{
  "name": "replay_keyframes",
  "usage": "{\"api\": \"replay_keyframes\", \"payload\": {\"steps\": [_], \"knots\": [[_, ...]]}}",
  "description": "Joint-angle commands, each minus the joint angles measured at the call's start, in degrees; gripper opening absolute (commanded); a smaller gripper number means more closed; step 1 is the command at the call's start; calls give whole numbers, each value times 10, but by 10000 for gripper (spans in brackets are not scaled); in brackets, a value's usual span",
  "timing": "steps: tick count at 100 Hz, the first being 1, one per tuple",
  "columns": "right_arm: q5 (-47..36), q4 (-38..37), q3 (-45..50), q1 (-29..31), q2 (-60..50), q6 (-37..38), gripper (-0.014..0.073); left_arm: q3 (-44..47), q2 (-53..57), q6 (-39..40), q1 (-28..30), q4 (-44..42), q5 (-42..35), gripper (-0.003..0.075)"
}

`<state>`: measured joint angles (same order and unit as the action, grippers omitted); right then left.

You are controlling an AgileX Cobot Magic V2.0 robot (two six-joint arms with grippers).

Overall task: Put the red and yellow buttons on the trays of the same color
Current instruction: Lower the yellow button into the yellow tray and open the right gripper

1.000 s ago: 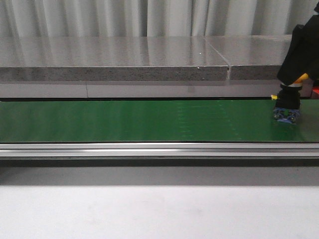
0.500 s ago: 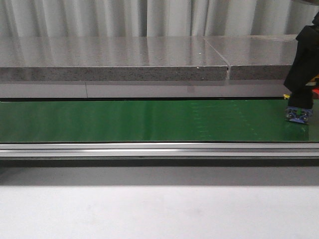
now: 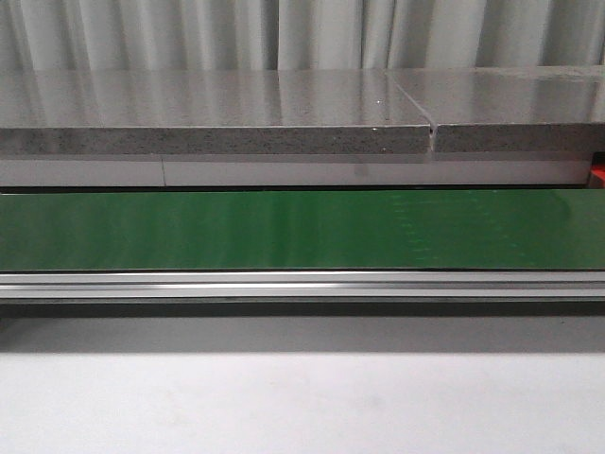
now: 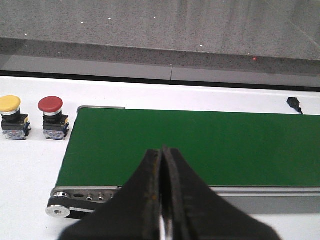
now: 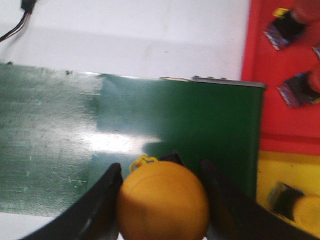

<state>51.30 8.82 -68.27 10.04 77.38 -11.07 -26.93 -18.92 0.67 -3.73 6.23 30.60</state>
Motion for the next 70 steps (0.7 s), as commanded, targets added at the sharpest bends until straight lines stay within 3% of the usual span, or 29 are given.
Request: {"api": "replay_keyframes", "payload": {"steps": [1, 18, 39, 70], "knots": [[-9, -7, -13, 41, -39, 35, 162, -15, -4, 0, -4, 8, -42, -19], [2, -7, 6, 145, -75, 72, 162, -15, -4, 0, -4, 8, -42, -19], [-76, -7, 85, 257, -97, 121, 162, -15, -4, 0, -4, 8, -42, -19], [-195, -4, 220, 337, -73, 171, 162, -15, -4, 0, -4, 8, -42, -19]]}}
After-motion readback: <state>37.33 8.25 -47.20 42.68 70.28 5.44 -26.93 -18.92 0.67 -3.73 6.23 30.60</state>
